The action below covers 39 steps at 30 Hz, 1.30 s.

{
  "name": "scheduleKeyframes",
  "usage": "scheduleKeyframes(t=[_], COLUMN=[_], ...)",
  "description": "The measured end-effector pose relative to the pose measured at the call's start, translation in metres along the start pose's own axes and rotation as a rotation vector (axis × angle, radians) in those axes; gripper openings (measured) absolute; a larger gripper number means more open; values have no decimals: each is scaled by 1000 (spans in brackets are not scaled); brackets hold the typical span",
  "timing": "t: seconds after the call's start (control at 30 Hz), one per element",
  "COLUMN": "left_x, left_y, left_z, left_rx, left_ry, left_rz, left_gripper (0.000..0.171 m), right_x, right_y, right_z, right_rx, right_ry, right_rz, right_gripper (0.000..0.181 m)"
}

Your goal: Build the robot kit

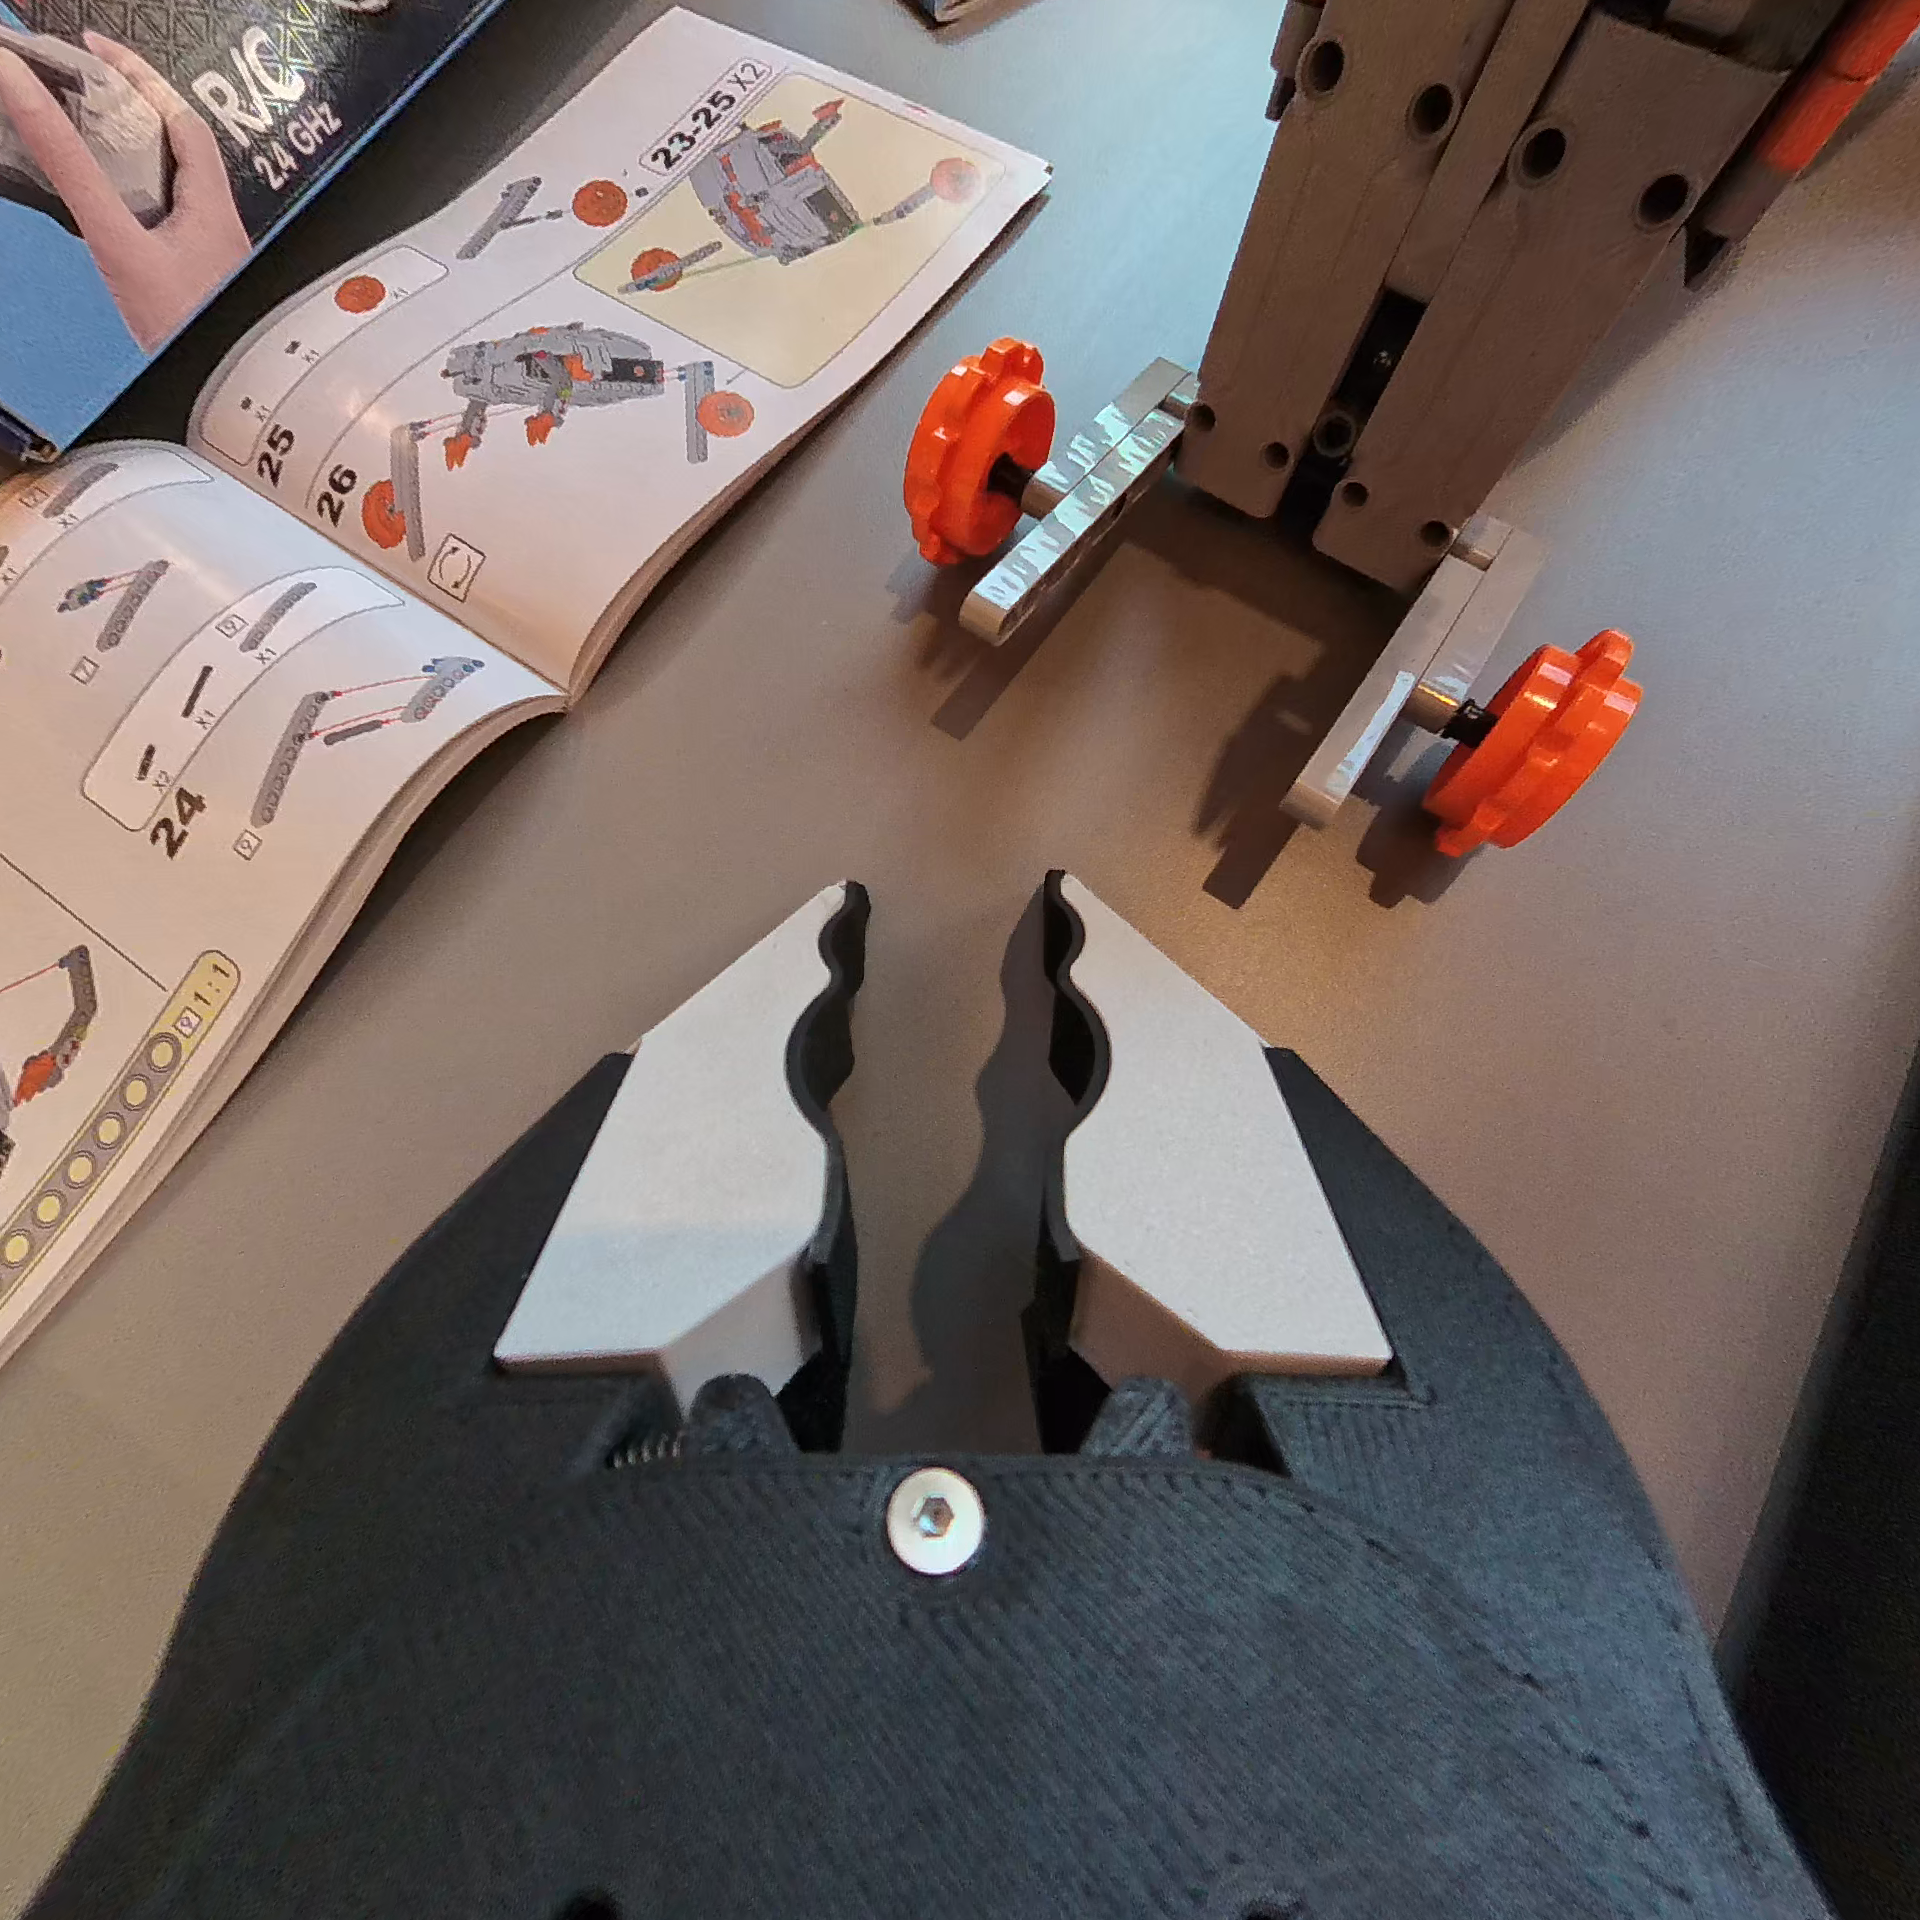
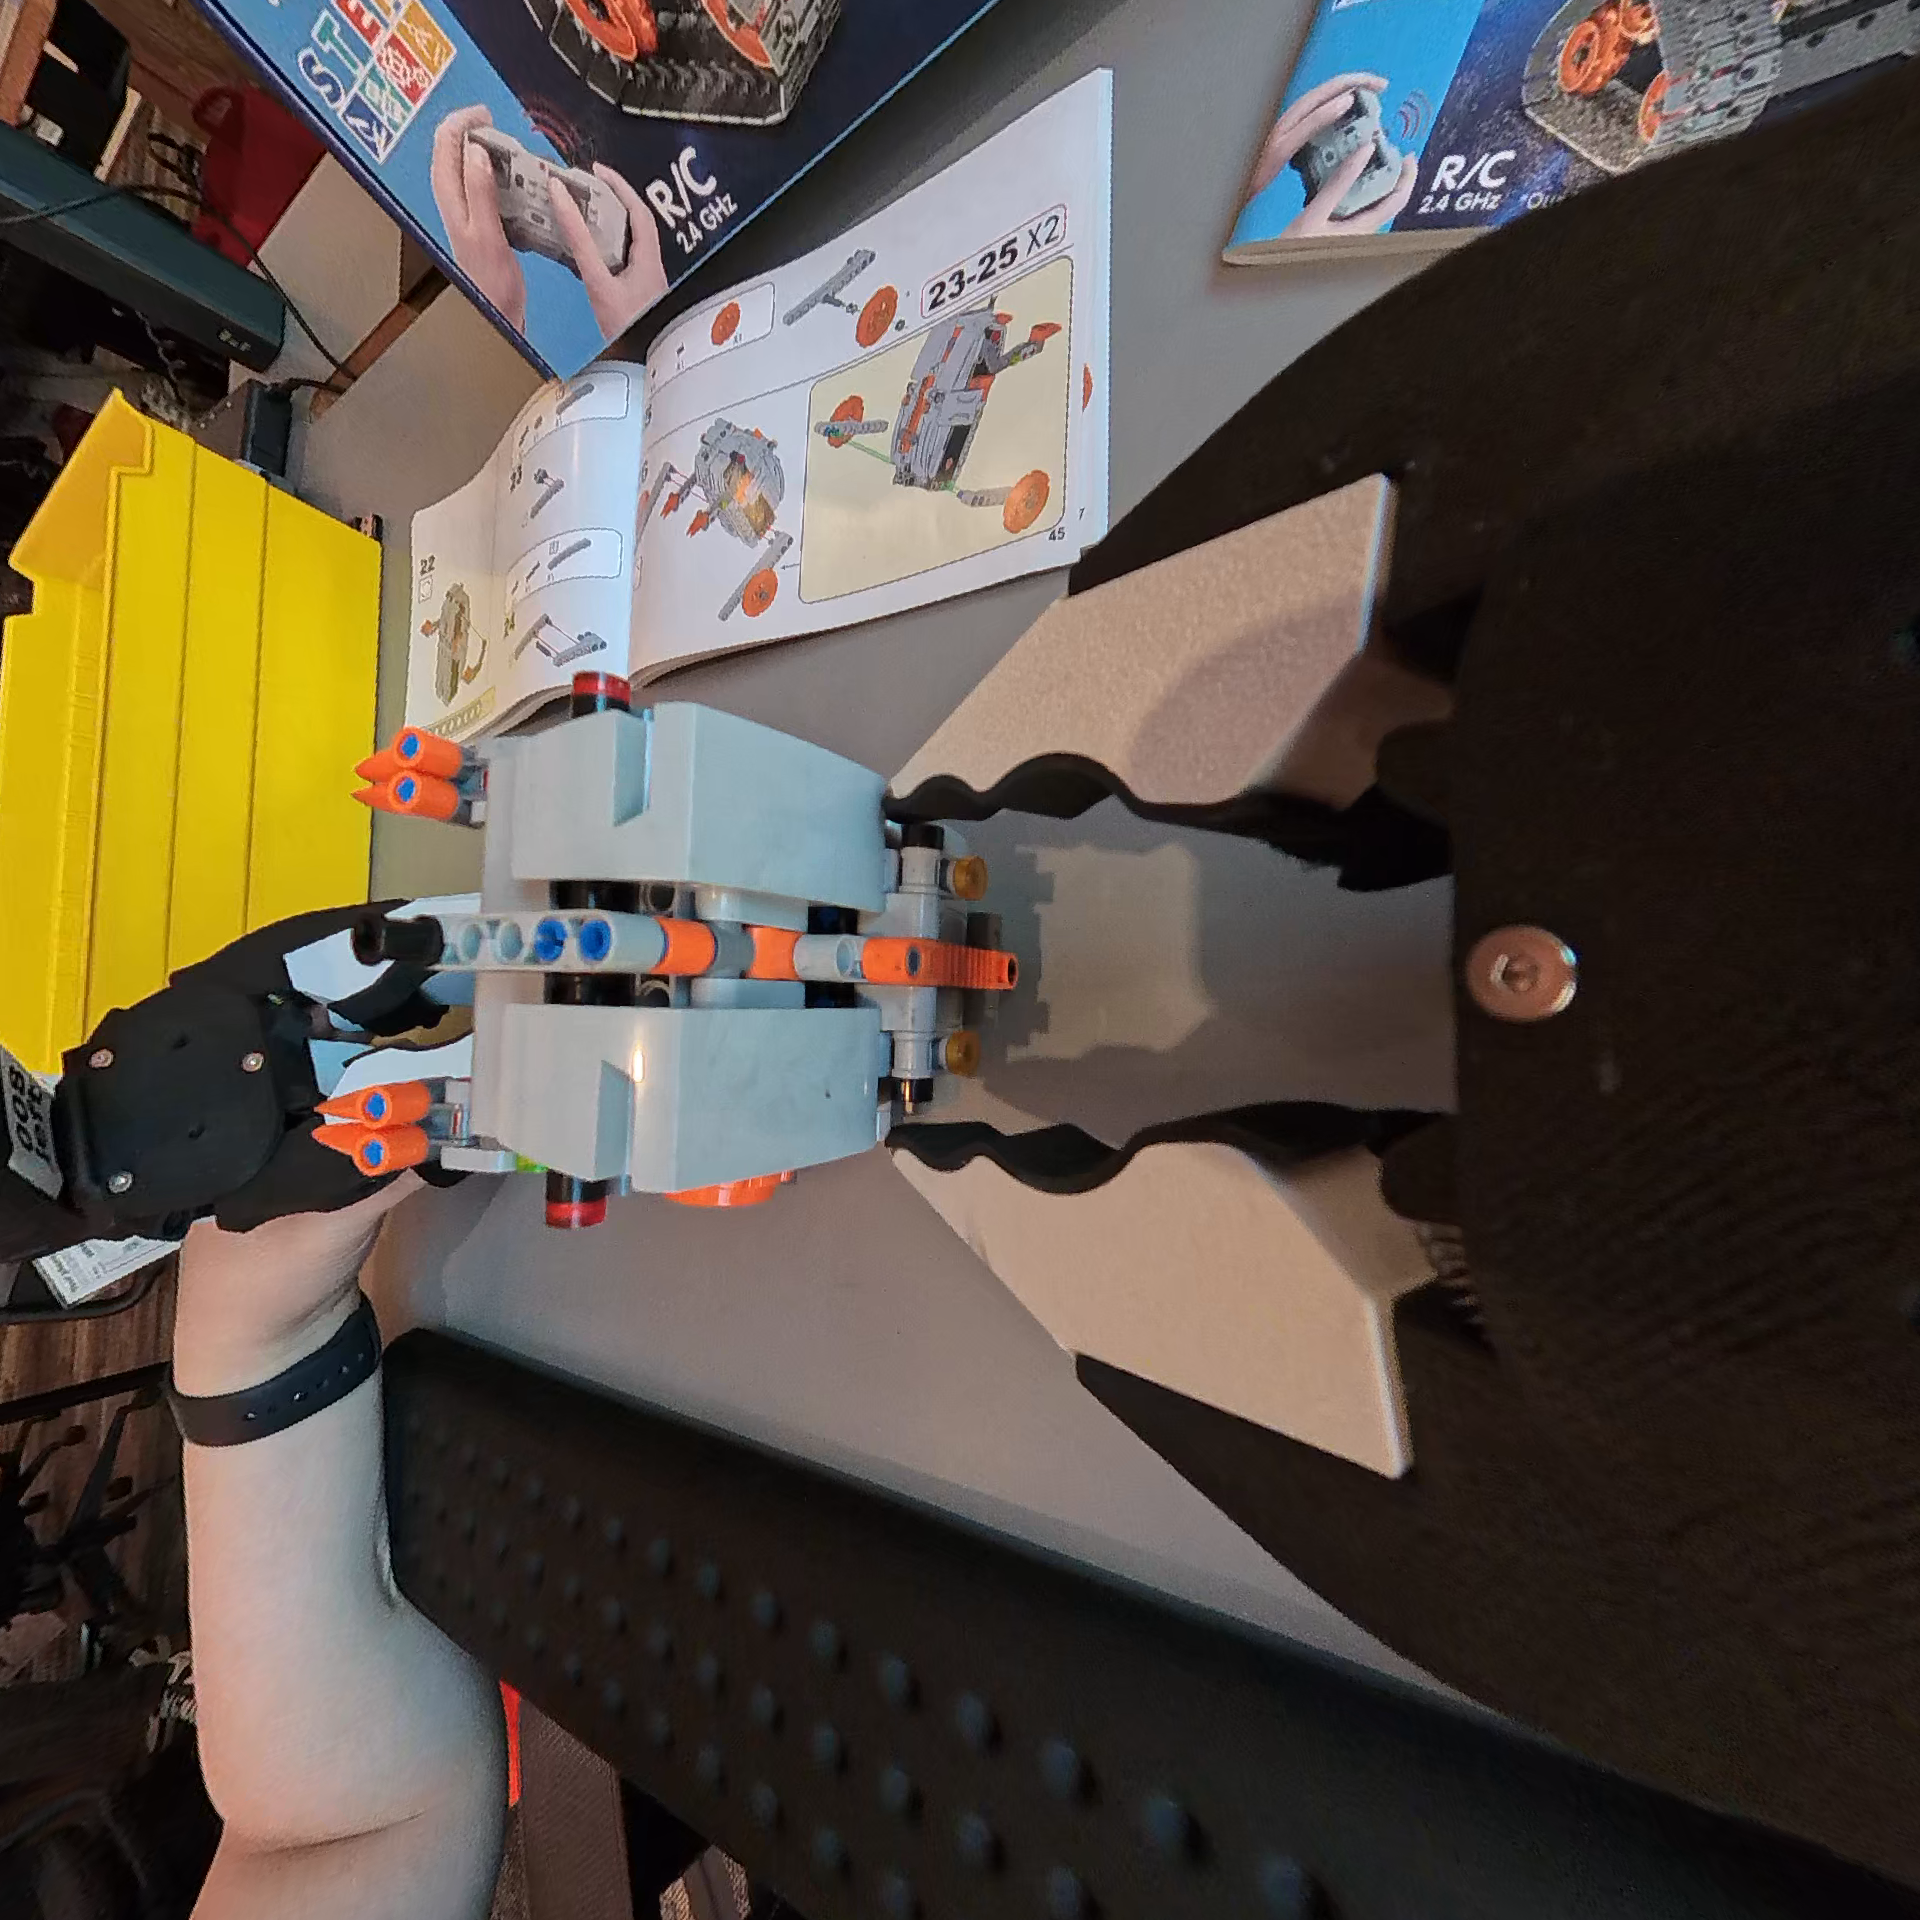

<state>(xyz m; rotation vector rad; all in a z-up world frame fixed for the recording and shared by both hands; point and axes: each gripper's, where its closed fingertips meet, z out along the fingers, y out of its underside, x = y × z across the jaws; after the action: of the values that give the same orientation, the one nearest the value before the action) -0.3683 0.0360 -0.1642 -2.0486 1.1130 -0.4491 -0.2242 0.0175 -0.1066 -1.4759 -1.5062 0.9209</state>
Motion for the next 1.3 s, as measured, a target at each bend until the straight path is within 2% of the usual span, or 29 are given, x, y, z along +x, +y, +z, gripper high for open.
scheduleKeyframes(t=[0.2,0.57,0.97,1.3], left_x=[-1,-14,-16,-18], left_y=[0,0,0,1], left_z=[0,-3,-2,-3], left_rx=[-5,-7,13,18], left_ry=[-8,-107,-98,-99], left_rz=[5,50,18,-12], left_gripper=[34,39,40,40], right_x=[-4,-2,2,8], right_y=[3,8,13,18], right_z=[-6,-19,-32,-35], right_rx=[-10,-25,-39,-108], right_ry=[-30,-65,-81,-10], right_rz=[-17,3,39,-1], right_gripper=[61,64,70,77])
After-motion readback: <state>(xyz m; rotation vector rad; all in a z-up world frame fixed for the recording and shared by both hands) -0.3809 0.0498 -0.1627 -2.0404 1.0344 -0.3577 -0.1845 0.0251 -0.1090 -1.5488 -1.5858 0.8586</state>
